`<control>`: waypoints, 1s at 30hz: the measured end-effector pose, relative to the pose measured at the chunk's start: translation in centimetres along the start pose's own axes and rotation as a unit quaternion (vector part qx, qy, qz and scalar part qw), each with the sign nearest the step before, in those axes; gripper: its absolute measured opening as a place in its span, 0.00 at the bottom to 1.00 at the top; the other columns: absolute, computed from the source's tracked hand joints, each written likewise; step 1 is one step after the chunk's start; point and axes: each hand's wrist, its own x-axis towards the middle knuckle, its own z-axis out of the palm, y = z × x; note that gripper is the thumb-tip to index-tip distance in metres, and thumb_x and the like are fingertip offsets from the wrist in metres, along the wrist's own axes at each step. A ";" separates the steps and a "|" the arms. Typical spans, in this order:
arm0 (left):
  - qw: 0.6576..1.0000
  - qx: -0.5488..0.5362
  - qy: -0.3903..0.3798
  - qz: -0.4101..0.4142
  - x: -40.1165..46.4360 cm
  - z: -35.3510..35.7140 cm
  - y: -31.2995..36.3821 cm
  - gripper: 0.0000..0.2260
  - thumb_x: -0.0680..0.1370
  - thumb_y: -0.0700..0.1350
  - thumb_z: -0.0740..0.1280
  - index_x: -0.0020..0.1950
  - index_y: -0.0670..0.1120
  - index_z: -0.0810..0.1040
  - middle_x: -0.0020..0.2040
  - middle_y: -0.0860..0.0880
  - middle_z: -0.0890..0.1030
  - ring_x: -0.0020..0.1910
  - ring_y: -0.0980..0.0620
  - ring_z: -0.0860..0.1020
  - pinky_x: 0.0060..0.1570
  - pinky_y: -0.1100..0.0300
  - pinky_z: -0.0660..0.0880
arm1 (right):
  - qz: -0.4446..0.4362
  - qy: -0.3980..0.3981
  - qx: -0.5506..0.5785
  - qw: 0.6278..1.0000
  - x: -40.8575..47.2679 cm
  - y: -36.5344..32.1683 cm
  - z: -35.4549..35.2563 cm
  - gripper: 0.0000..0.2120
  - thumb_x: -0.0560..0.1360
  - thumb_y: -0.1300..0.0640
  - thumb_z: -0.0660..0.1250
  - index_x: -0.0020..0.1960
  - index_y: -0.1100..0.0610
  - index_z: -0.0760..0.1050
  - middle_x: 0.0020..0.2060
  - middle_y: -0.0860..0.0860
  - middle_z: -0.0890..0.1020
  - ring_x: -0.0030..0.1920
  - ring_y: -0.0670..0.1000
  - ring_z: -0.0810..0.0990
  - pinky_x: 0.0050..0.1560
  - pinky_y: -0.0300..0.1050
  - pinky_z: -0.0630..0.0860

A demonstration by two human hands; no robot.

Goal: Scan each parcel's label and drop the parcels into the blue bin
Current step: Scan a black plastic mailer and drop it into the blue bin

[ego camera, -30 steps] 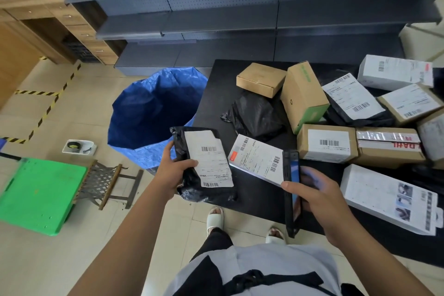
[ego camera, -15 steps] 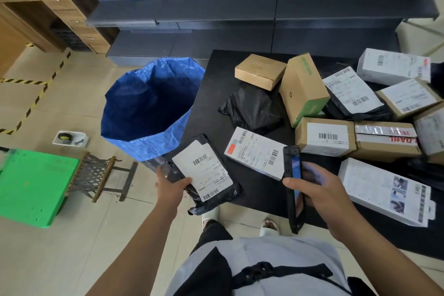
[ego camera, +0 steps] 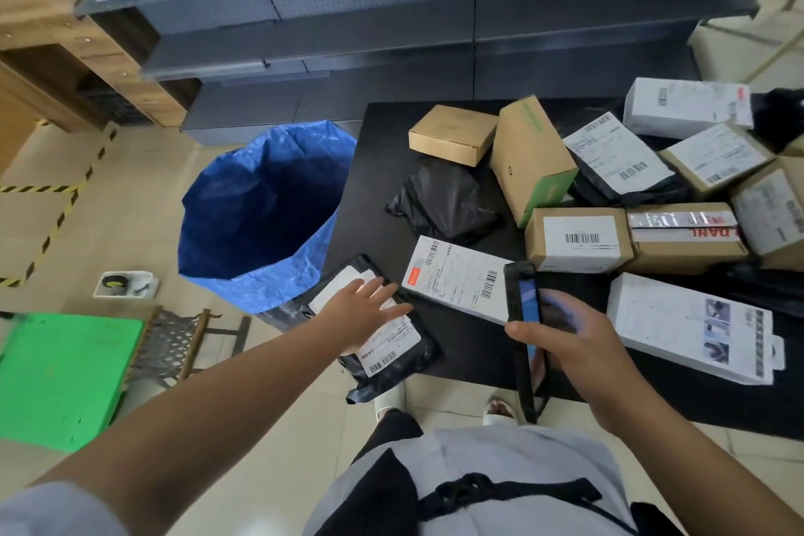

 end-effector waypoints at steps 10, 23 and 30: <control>0.999 0.045 -0.007 -0.007 -0.2 2.7 -0.3 0.50 0.75 0.48 0.75 0.82 0.56 0.38 0.82 0.40 0.49 0.81 0.40 0.47 0.78 0.40 0.44 | 0.004 0.010 0.020 1.000 -1.2 0.1 -0.7 0.25 0.75 0.55 0.76 0.69 0.49 0.73 0.60 0.48 0.80 0.56 0.45 0.78 0.43 0.38 0.73; 0.649 -0.618 0.043 -0.441 -3.6 6.8 -2.1 0.65 0.53 0.69 0.76 0.81 0.49 0.46 0.79 0.40 0.57 0.76 0.36 0.60 0.71 0.37 0.65 | 0.024 -0.055 -0.035 0.998 1.3 -0.4 1.0 0.29 0.73 0.50 0.78 0.72 0.48 0.74 0.66 0.50 0.79 0.63 0.54 0.78 0.50 0.48 0.79; 0.529 -0.669 0.052 -0.519 0.6 5.6 -1.6 0.62 0.62 0.67 0.78 0.81 0.52 0.40 0.77 0.40 0.57 0.74 0.36 0.62 0.70 0.38 0.67 | 0.016 -0.086 -0.061 0.994 1.2 -1.4 1.8 0.26 0.69 0.47 0.80 0.65 0.48 0.79 0.58 0.50 0.83 0.59 0.54 0.82 0.55 0.53 0.81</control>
